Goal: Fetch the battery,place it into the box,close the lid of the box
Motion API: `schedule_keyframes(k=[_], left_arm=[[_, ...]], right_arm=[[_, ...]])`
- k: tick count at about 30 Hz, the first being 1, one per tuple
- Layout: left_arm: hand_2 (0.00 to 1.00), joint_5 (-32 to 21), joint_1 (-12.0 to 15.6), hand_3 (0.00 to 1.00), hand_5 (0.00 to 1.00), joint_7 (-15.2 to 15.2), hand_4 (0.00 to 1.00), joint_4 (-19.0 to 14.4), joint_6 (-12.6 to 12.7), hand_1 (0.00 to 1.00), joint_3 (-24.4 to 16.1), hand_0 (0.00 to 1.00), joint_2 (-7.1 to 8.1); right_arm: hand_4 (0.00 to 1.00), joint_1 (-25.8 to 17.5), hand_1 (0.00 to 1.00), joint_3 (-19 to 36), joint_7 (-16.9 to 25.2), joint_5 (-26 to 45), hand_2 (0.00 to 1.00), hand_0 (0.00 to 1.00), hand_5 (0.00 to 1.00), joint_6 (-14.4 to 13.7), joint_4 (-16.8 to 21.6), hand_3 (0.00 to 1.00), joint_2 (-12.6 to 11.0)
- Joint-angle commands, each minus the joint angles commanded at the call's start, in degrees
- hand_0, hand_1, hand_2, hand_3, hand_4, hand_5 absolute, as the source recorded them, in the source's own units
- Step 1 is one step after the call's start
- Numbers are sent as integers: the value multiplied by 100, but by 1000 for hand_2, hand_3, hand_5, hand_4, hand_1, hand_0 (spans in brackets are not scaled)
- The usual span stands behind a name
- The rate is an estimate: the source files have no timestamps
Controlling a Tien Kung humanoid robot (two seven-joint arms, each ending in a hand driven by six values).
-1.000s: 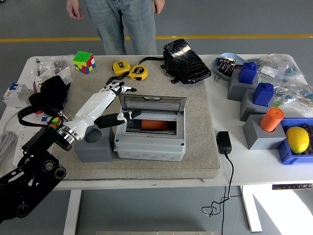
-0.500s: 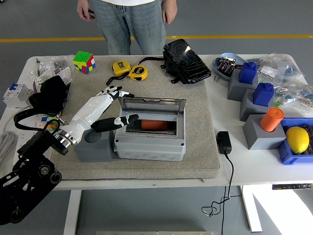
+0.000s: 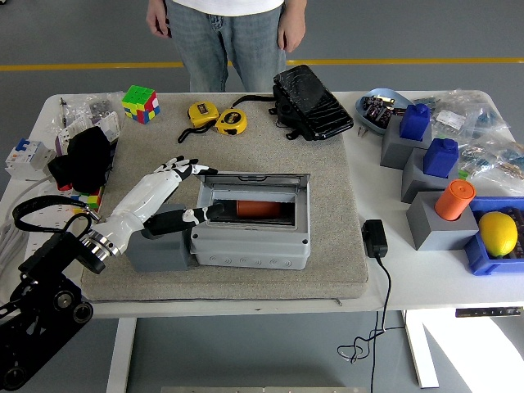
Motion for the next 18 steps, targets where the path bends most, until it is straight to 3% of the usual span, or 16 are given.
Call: schedule_keyframes(k=[11, 18], left_arm=[[829, 10, 97, 771, 998, -3, 998, -3, -10, 942, 30, 998, 59], [829, -8, -18, 774, 998, -48, 998, 51, 52, 940, 63, 998, 85]], right_arm=[[998, -40, 792, -29, -18, 19, 772, 849, 998, -21, 0, 835, 4], [998, -35, 792, -34, -23, 25, 772, 848, 998, -30, 0, 833, 2]])
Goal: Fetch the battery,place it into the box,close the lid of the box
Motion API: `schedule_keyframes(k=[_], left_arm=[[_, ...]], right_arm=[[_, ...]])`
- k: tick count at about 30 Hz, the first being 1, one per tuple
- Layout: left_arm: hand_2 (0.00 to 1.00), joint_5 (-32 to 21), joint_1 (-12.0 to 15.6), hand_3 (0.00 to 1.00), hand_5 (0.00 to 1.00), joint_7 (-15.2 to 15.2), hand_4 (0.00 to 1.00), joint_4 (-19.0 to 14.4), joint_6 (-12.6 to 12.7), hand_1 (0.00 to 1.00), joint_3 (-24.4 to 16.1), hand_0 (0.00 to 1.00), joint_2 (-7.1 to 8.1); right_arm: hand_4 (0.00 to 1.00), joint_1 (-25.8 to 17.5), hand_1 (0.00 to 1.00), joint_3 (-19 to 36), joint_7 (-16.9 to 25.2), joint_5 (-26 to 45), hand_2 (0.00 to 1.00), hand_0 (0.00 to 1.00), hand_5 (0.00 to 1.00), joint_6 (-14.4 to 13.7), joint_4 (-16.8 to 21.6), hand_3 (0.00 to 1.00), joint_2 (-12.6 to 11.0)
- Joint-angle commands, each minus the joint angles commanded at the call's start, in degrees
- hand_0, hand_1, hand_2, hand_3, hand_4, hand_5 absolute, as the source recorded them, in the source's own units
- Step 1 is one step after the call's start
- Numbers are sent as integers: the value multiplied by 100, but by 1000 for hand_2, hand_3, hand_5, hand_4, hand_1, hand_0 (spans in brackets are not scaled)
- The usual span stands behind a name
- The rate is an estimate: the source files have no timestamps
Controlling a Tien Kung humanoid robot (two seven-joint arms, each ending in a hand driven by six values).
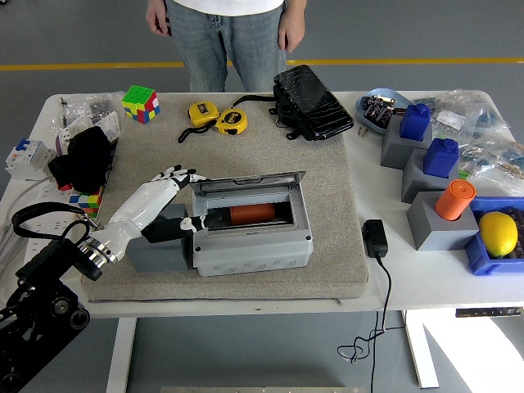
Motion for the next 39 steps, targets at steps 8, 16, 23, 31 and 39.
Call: schedule_keyframes(k=[8, 16, 23, 31, 39], left_arm=[[829, 68, -373, 780, 998, -2, 998, 29, 11, 937, -69, 998, -63], [828, 64, -351, 782, 998, 14, 998, -191, -7, 935, 31, 998, -95], [824, 27, -229, 783, 998, 49, 998, -311, -38, 931, 115, 998, -1], [825, -4, -96, 782, 998, 46, 998, -418, -32, 931, 127, 998, 97], [824, -3, -1, 783, 998, 46, 998, -512, -18, 929, 3, 998, 140]], right_arm=[[998, 44, 790, -39, 9, 33, 772, 848, 998, -6, 0, 834, 10], [998, 44, 790, 39, -9, -18, 770, 848, 998, -13, 0, 832, -10], [998, 67, 790, 37, 2, -2, 770, 845, 998, -18, 0, 833, -26], [998, 45, 789, 49, 14, 28, 769, 844, 998, -30, 0, 833, -31], [998, 43, 789, 82, 13, -6, 768, 845, 998, -21, 0, 832, 4]])
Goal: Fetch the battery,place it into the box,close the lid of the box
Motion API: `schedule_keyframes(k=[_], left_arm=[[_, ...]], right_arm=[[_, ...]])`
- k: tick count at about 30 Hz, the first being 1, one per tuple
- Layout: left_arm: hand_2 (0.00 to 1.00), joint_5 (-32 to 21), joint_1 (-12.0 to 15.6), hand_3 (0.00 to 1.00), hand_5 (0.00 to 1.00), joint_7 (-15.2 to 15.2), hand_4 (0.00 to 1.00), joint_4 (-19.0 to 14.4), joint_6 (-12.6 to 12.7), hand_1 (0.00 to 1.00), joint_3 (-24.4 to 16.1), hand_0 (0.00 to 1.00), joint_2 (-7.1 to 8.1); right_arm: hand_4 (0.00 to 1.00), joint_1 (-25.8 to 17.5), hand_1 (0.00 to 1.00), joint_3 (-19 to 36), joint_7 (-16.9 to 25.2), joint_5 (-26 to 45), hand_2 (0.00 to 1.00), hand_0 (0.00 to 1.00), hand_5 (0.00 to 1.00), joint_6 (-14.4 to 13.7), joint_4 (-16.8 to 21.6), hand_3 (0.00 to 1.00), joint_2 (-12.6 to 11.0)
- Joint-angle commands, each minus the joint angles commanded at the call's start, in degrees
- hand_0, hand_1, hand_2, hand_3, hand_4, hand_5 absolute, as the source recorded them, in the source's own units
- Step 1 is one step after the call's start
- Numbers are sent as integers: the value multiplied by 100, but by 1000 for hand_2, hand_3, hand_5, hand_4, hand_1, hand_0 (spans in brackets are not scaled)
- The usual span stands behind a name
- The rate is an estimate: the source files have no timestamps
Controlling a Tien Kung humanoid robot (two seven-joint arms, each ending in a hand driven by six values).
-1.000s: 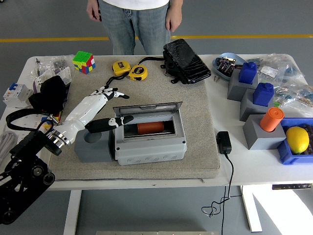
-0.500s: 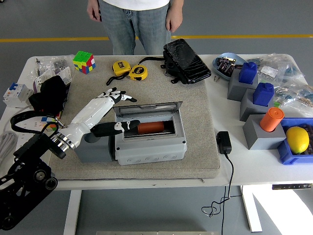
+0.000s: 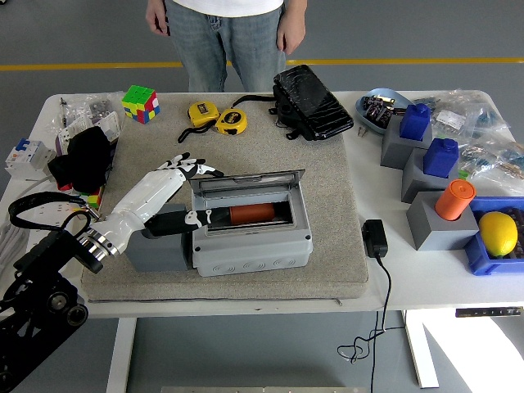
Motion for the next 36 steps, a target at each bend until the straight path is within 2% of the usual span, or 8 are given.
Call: schedule_keyframes(k=[16, 36], left_arm=[[822, -15, 44, 782, 998, 2, 998, -85, -5, 926, -67, 998, 65], [818, -143, 360, 781, 998, -58, 998, -224, 3, 921, -215, 998, 173]], right_arm=[[998, 39, 788, 4, 3, 2, 767, 844, 998, -7, 0, 831, -3], [998, 76, 788, 21, 3, -2, 767, 845, 998, -18, 0, 829, -17]])
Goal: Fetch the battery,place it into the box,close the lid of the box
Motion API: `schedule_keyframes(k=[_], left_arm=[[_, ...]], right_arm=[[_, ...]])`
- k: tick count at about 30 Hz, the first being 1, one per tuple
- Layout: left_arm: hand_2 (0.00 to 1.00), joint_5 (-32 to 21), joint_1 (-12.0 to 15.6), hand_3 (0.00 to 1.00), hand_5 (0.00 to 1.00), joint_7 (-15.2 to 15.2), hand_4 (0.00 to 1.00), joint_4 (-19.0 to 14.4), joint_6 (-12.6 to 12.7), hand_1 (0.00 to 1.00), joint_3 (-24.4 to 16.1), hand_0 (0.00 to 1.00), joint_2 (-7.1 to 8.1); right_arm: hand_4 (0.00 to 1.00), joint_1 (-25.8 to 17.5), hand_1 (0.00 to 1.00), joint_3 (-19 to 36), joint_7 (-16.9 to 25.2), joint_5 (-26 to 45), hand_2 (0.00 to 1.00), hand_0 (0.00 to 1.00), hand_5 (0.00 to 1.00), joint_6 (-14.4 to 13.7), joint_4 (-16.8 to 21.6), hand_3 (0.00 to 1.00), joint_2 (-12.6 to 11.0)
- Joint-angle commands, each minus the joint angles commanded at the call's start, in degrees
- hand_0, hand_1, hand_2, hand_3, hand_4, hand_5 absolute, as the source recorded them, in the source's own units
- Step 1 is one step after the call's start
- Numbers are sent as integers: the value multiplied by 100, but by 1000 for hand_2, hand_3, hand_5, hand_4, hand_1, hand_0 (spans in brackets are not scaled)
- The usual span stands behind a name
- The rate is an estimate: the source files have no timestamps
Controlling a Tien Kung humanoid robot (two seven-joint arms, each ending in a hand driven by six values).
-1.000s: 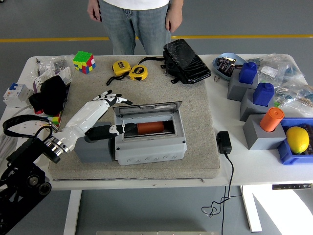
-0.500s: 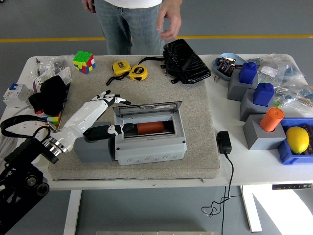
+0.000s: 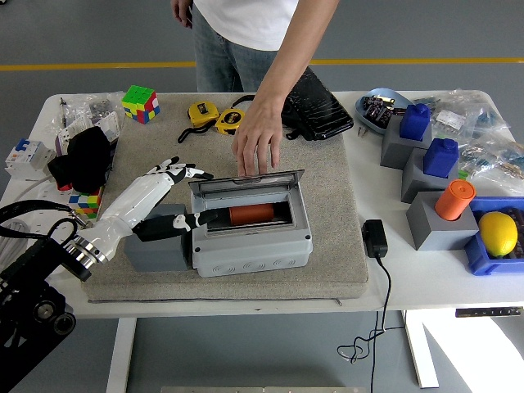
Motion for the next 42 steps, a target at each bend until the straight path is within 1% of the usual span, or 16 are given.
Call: schedule_keyframes(k=[8, 17, 24, 27, 32, 35, 37, 42], left_arm=[[818, -42, 189, 781, 998, -14, 998, -63, 5, 919, -51, 998, 90], [817, -73, 380, 781, 998, -33, 998, -104, 12, 919, -39, 998, 139], [816, -77, 551, 780, 998, -25, 998, -129, -9, 917, -149, 998, 222], [816, -77, 580, 780, 998, -21, 998, -142, -18, 917, -152, 998, 243], [815, -122, 624, 780, 998, -22, 998, -141, -65, 916, -39, 998, 362], [815, -149, 679, 780, 998, -47, 998, -163, -41, 916, -40, 998, 397], [816, -168, 698, 781, 998, -86, 998, -174, 8, 916, -54, 998, 401], [817, -160, 669, 780, 998, -92, 998, -167, 22, 916, -64, 998, 387]], right_arm=[[998, -61, 788, -4, -14, -22, 767, 846, 998, 1, 0, 830, -14], [998, -99, 788, -25, -17, 3, 766, 844, 998, -5, 0, 830, -29], [998, -116, 788, -34, -21, 16, 766, 844, 998, -6, 0, 828, -29], [998, -117, 788, -32, -22, 16, 766, 844, 998, -7, 0, 828, -31], [998, -109, 787, -52, -19, 36, 766, 844, 998, -8, 0, 829, -41], [998, -108, 787, -44, -23, 31, 766, 844, 998, -11, 0, 829, -44], [998, -113, 788, -33, -29, 22, 765, 843, 998, -9, 0, 828, -44], [998, -108, 787, -21, -32, 8, 765, 843, 998, -8, 0, 827, -39]])
